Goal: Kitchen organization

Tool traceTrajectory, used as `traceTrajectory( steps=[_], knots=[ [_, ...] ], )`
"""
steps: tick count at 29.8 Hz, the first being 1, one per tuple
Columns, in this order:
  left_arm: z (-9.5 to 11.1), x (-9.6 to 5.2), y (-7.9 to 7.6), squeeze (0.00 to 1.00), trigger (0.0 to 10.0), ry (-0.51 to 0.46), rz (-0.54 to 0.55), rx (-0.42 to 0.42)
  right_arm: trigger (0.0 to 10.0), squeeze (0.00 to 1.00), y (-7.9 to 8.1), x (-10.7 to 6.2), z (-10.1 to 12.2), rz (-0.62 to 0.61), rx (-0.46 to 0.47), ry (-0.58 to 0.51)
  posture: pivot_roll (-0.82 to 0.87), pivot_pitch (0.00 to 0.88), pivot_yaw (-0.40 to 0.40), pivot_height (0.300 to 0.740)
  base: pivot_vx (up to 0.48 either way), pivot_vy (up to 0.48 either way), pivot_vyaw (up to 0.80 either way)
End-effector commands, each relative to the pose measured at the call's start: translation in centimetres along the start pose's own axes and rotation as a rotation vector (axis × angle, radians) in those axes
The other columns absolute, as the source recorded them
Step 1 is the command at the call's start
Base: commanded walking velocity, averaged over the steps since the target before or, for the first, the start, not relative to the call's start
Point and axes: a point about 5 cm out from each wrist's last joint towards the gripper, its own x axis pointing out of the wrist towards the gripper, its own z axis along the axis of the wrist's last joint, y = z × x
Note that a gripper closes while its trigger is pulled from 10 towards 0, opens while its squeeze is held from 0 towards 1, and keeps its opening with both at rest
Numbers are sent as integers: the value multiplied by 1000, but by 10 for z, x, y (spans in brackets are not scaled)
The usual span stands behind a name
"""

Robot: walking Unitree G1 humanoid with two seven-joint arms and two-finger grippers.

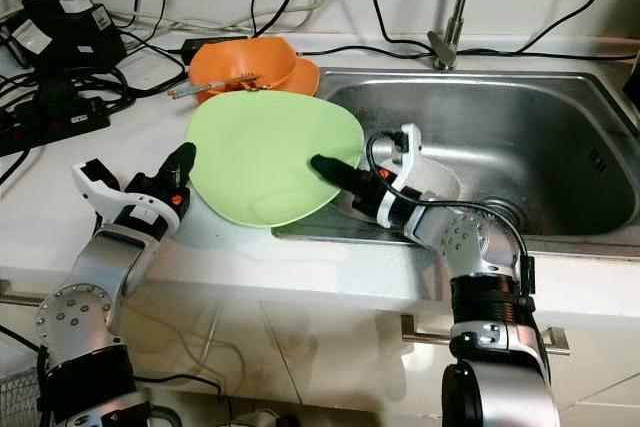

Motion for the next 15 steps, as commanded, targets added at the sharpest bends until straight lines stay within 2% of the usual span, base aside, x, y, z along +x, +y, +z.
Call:
traceTrajectory(
  steps=[1,15],
  knots=[
    [-1,1,-12,0,0,10,-76,-1,0,0,5,3,-2,29,3,10,-10,0,90,740,0,0,0],
    [-18,-3,-14,0,0,109,-105,-14,0,0,-1,5,-11,-19,26,10,-11,0,90,740,0,0,0]
  ],
)
